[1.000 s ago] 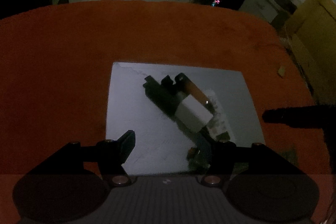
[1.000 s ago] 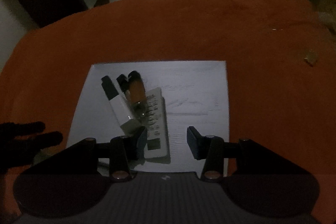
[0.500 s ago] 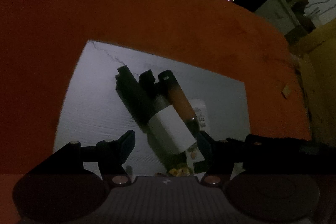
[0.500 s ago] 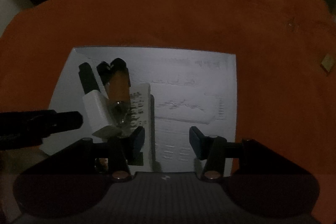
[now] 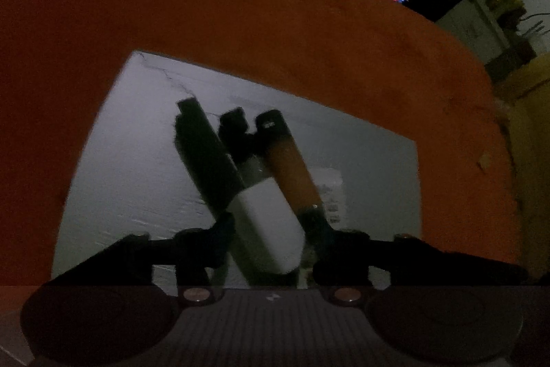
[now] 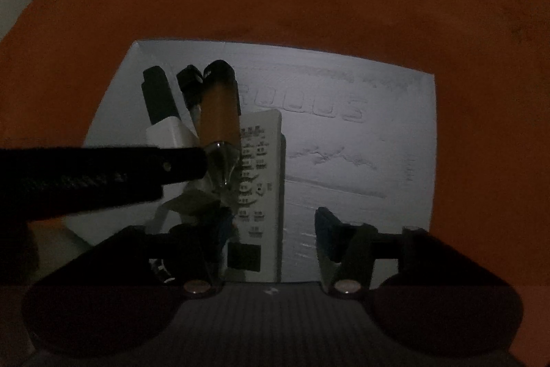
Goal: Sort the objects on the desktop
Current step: 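Grasp the white-banded markers with left tool while right tool grasps the remote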
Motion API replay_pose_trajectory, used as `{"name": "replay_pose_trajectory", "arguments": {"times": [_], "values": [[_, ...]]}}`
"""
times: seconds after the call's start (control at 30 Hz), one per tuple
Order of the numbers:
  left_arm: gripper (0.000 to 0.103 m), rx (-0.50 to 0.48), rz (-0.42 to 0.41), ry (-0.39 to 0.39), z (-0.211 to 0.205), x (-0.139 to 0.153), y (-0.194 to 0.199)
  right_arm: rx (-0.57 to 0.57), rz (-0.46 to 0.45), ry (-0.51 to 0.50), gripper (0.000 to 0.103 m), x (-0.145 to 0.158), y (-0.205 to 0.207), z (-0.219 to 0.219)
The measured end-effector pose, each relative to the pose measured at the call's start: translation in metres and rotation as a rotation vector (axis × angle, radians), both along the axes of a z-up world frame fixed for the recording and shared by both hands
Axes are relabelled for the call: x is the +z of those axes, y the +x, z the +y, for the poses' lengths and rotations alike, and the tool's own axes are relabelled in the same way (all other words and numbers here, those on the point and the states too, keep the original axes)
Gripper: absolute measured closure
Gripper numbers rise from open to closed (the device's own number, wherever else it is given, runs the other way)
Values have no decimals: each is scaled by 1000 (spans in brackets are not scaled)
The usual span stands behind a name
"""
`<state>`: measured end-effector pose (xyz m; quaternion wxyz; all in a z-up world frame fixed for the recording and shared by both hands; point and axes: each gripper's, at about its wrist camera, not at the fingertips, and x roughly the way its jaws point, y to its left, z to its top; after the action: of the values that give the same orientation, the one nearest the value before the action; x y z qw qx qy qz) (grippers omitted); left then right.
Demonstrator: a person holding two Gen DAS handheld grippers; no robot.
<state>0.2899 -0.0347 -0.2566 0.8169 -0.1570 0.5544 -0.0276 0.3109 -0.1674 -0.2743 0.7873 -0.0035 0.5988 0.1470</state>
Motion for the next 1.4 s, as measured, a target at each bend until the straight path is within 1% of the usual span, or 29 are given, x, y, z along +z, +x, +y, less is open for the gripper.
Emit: {"name": "replay_pose_trajectory", "arguments": {"times": [0.03, 0.2, 0.27, 0.37, 0.4, 0.43, 0.5, 0.6, 0.67, 0.77, 0.8, 0.83, 0.9, 0.93, 0.97, 1.0, 1.03, 1.07, 1.1, 1.17, 1.27, 1.3, 1.33, 1.37, 1.4], "values": [[63, 5, 0, 2, -1, -1, 1, 2, 2, -5, 36, -2, 1, 2], [66, 12, -13, 24, -4, -6, 3, 37, 2, -59, 34, -13, 4, 14], [72, 1, -29, 41, -3, -6, 1, 66, -4, -77, 34, -15, 3, 21], [76, -23, -46, 64, 0, -7, 0, 116, -2, -123, 39, -17, 1, 32], [77, -28, -45, 64, 3, -6, -1, 119, 1, -136, 47, -19, 1, 33], [77, -32, -44, 65, 6, -5, -2, 116, -1, -149, 54, -20, 0, 33], [78, -45, -43, 74, 12, -4, -3, 106, -2, -158, 55, -20, -1, 30], [79, -72, -40, 99, 22, -3, -7, 66, 24, -146, 55, -20, 1, 14], [79, -89, -39, 96, 27, -2, -9, 43, 33, -139, 55, -20, 2, 3], [78, -107, -33, 85, 32, -1, -10, 0, 46, -128, 53, -20, 7, -13], [78, -113, -31, 81, 34, -1, -11, -14, 49, -124, 47, -20, 9, -17], [77, -115, -27, 77, 35, -1, -10, -25, 44, -125, 39, -20, 11, -21], [74, -118, -20, 68, 36, -2, -8, -33, 23, -131, 35, -18, 14, -24], [68, -122, -17, 66, 36, -2, -8, -25, 15, -136, 32, -18, 16, -24], [58, -126, -13, 68, 35, -3, -7, -16, 4, -148, 30, -19, 17, -23], [51, -127, -16, 68, 34, -2, -7, -6, -11, -170, 25, -20, 15, -20], [39, -126, -25, 70, 34, -2, -7, 7, -24, -192, 25, -22, 14, -17], [35, -132, -34, 77, 32, -2, -9, 20, -35, -212, 25, -24, 13, -13], [35, -138, -43, 84, 30, -1, -10, 33, -44, -229, 25, -26, 13, -11], [37, -164, -32, 106, 24, -2, -10, 53, -65, -255, 25, -27, 11, -6], [38, -193, -13, 117, 17, -4, -13, 68, -68, -249, 28, -24, 8, -5], [40, -203, -4, 121, 14, -6, -13, 70, -66, -252, 30, -24, 8, -3], [47, -214, 5, 124, 12, -7, -14, 70, -64, -260, 39, -26, 8, -1], [55, -219, 13, 133, 9, -9, -15, 71, -60, -265, 43, -25, 7, -3], [60, -220, 25, 141, 8, -13, -15, 70, -57, -260, 46, -23, 6, -5]]}}
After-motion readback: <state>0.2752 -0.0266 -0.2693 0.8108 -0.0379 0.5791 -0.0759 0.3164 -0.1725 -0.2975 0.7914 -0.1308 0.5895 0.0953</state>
